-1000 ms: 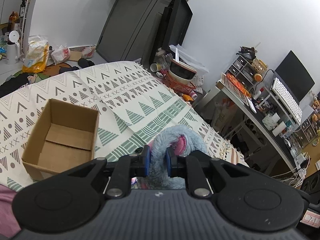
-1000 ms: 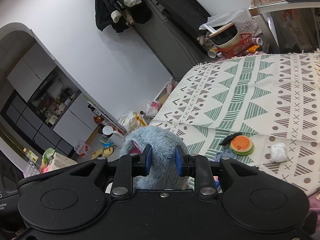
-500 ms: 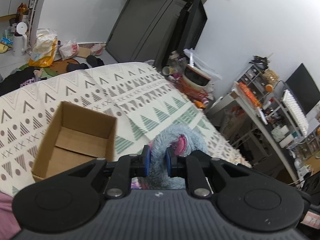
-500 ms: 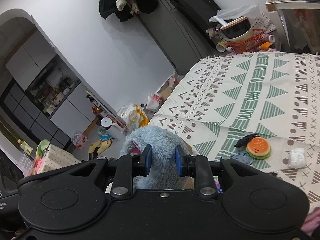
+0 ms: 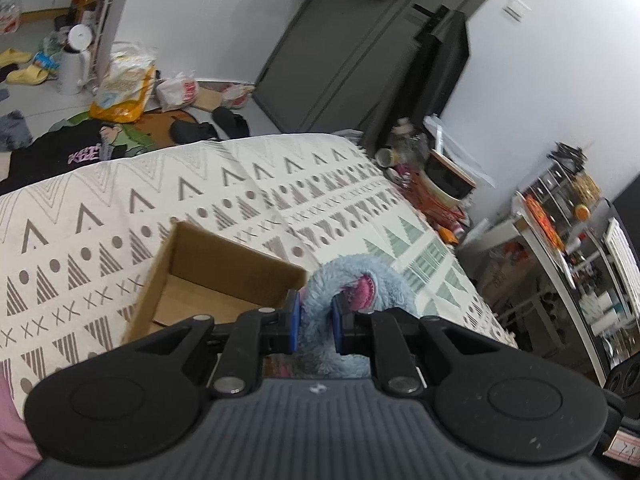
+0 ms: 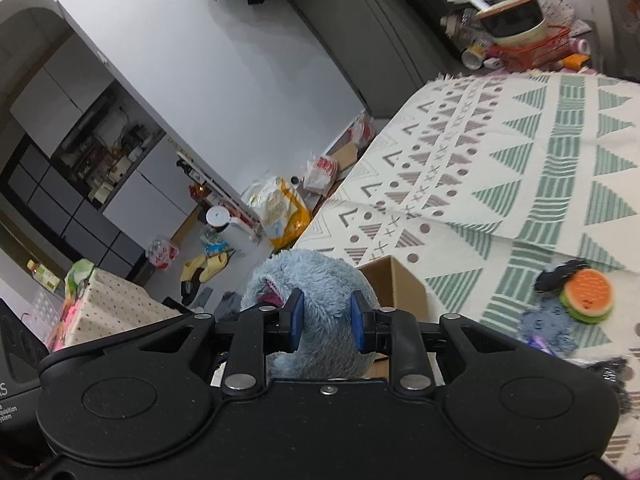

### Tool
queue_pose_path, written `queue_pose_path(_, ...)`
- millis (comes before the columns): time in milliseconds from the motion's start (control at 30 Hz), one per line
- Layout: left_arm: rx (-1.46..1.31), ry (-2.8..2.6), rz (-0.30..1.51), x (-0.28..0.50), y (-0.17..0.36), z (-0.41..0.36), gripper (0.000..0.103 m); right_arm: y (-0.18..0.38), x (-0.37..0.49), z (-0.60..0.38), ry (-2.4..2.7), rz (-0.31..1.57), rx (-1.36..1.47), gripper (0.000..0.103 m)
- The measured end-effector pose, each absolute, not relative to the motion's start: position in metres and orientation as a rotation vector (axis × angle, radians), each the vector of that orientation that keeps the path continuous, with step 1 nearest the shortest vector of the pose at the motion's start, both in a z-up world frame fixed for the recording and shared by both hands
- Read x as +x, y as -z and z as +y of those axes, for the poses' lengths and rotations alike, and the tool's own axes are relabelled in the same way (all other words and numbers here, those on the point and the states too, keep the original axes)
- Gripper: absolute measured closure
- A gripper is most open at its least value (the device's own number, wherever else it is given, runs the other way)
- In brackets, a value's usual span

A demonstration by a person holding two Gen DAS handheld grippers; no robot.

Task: Organize soft objects
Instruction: 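Lift the grey plush with both grippers and carry it over the cardboard box, then open both grippers to drop the grey plush into the box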

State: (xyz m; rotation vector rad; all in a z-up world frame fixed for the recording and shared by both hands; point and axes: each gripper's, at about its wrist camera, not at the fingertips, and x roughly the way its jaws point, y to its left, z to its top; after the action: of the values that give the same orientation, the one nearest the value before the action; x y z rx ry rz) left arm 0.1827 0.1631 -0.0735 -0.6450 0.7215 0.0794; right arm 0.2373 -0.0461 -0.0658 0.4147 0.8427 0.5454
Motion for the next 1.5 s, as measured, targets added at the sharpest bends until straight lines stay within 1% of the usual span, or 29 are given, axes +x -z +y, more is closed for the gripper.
queue_pose_path(367,-0.706,-0.163,0.761,0.201,0.121,0.204,0.089,0.109,0.263,0.001,-0.557,0.921,0.369,0.079)
queue_pose_path(667,-0.729,-0.207,0.791,0.212,0.153,0.223,0.092,0.139,0.277,0.024,-0.562,0.964,0.34,0.077)
queue_pose_path(833,-0.704,-0.216,0.8,0.217,0.163,0.222,0.092,0.146,0.281,0.028,-0.56,0.972,0.316,0.072)
queue_pose_path(967,-0.696,-0.247,0.806,0.219,0.167,0.224,0.092,0.141,0.281,0.025,-0.57,0.962,0.317,0.071)
queue_pose_path(1033,-0.689,-0.258,0.824,0.222,0.167,0.224,0.09,0.136,0.279,0.021,-0.571,0.956,0.316,0.069)
queue_pose_path(1067,-0.696,-0.263,0.834,0.222,0.167,0.224,0.089,0.134,0.278,0.018,-0.57,0.953,0.318,0.065)
queue_pose_path(1100,-0.694,-0.268,0.837,0.222,0.165,0.223,0.087,0.131,0.277,0.014,-0.568,0.955,0.331,0.058)
queue_pose_path(1167,-0.649,-0.293,0.834,0.22,0.161,0.22,0.082,0.126,0.275,0.007,-0.581,0.958,0.36,0.053)
queue_pose_path(1233,-0.614,-0.314,0.834,0.218,0.154,0.216,0.066,0.118,0.269,0.0,-0.584,0.941,0.352,0.048)
queue_pose_path(1267,-0.618,-0.309,0.832,0.216,0.152,0.216,0.062,0.114,0.267,-0.004,-0.578,0.928,0.344,0.042)
queue_pose_path(1300,-0.624,-0.303,0.827,0.213,0.148,0.215,0.054,0.11,0.264,-0.008,-0.572,0.918,0.34,0.037)
queue_pose_path(1333,-0.623,-0.303,0.819,0.209,0.143,0.213,0.047,0.106,0.261,-0.014,-0.567,0.906,0.337,0.036)
queue_pose_path(1367,-0.614,-0.308,0.811,0.205,0.138,0.211,0.044,0.103,0.258,-0.02,-0.562,0.898,0.335,0.033)
queue_pose_path(1433,-0.591,-0.317,0.781,0.198,0.129,0.207,0.03,0.097,0.253,-0.032,-0.554,0.888,0.337,0.03)
queue_pose_path(1500,-0.574,-0.329,0.763,0.193,0.12,0.203,0.026,0.091,0.248,-0.044,-0.554,0.872,0.331,0.027)
